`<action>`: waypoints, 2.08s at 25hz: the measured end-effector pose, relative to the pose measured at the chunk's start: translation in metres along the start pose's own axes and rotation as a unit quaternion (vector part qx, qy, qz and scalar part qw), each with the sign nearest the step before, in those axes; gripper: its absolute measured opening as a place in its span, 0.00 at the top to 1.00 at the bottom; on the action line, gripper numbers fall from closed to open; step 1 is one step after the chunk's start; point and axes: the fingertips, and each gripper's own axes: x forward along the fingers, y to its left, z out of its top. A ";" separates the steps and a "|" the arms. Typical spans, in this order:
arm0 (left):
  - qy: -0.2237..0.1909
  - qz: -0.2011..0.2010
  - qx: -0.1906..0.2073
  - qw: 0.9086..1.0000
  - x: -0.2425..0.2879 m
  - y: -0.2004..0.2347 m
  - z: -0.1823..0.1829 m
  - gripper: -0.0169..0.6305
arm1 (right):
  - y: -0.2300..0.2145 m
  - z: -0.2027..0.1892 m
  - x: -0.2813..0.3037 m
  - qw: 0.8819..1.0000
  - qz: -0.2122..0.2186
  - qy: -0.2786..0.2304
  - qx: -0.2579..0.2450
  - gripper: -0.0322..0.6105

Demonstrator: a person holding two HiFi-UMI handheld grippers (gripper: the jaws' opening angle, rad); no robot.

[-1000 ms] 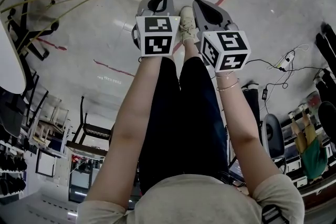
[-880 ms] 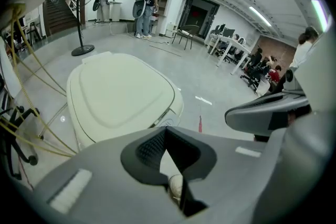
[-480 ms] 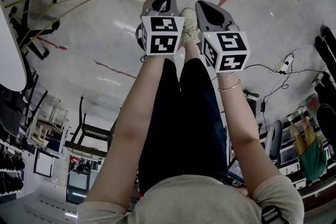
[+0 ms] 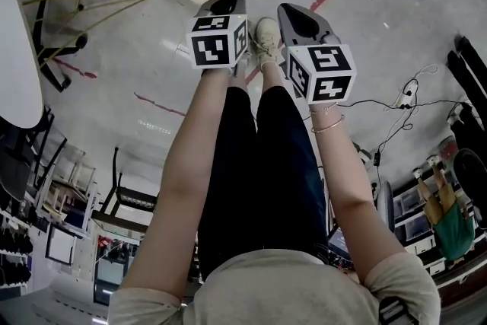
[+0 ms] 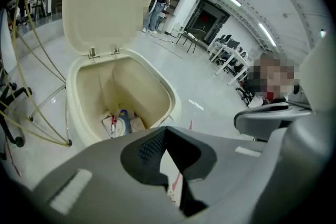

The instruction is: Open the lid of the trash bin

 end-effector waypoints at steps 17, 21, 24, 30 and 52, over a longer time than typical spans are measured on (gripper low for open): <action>-0.078 -0.081 0.019 0.993 -0.152 -0.064 0.059 0.96 | 0.063 0.067 -0.110 0.998 0.011 -0.047 -0.036 0.94; -0.099 -0.098 0.040 0.989 -0.195 -0.084 0.072 0.96 | 0.081 0.084 -0.137 0.997 0.019 -0.053 -0.054 0.94; -0.112 -0.103 0.049 0.987 -0.229 -0.094 0.087 0.96 | 0.092 0.105 -0.164 0.994 0.014 -0.069 -0.082 0.94; -0.168 -0.131 0.078 0.974 -0.300 -0.116 0.122 0.96 | 0.120 0.160 -0.218 0.985 0.021 -0.120 -0.123 0.94; -0.310 -0.138 0.161 0.927 -0.436 -0.162 0.196 0.96 | 0.223 0.274 -0.339 0.930 0.095 -0.278 -0.219 0.94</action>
